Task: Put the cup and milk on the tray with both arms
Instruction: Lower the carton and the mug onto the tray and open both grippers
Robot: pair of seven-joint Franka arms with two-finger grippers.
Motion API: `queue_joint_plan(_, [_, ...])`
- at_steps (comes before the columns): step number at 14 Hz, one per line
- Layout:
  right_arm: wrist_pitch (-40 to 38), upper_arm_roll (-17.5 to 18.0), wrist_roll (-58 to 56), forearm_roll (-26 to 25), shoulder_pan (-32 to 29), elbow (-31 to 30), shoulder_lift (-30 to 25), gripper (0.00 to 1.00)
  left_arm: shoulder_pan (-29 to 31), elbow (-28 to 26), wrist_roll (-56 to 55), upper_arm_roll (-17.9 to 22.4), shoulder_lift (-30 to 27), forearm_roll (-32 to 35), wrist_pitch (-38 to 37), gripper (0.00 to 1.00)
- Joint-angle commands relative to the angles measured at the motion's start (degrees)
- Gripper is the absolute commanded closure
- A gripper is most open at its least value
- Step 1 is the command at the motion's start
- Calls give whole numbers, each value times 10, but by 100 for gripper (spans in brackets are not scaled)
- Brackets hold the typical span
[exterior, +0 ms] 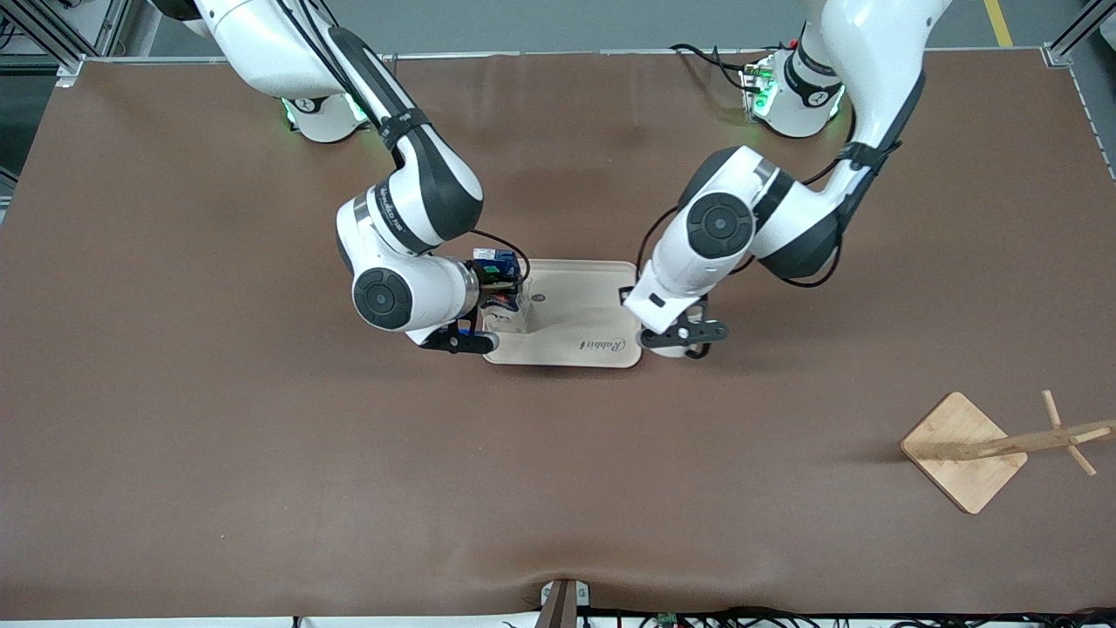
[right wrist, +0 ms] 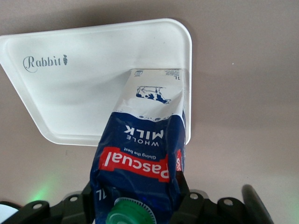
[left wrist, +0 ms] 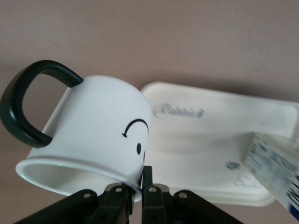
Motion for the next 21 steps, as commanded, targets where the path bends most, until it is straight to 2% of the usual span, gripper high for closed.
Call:
queue_joint_plan(1, [-4, -3, -7, -11, 3, 14, 8, 65, -28, 32, -8, 0, 34, -34, -11, 100])
queue_joint_plan(3, [-3, -3, -7, -11, 3, 14, 8, 58, -37, 31, -18, -1, 44, -42, -12, 100])
queue_joint_plan(4, [-4, -3, -5, -11, 2, 14, 8, 41, -46, 32, -19, -1, 48, -57, -13, 100])
queue_joint_plan(5, [-4, -2, -3, -10, 0, 14, 9, 30, -51, 32, -20, 0, 57, -76, -14, 100])
queue_joint_plan(7, [-3, -2, -4, -10, -1, 14, 9, 0, -55, 32, -30, -1, 65, -88, -16, 100])
queue_joint_plan(13, [-5, -2, -6, -10, -3, 15, 9, 0, -73, 32, -61, 3, 100, -89, -42, 100])
queue_joint_plan(17, [-9, -3, -6, -6, -6, 18, 8, 0, -70, 33, -65, 3, 102, -88, -46, 98])
queue_joint_plan(19, [-10, -3, -7, -2, -15, 19, 5, 0, -67, 33, -65, 4, 103, -87, -52, 82])
queue_joint_plan(20, [-10, -3, -7, -1, -17, 19, 5, 0, -66, 35, -65, 5, 102, -85, -52, 47])
queue_joint_plan(21, [-11, -3, -7, -1, -18, 20, 2, 0, -66, 45, -65, 10, 102, -82, -56, 16])
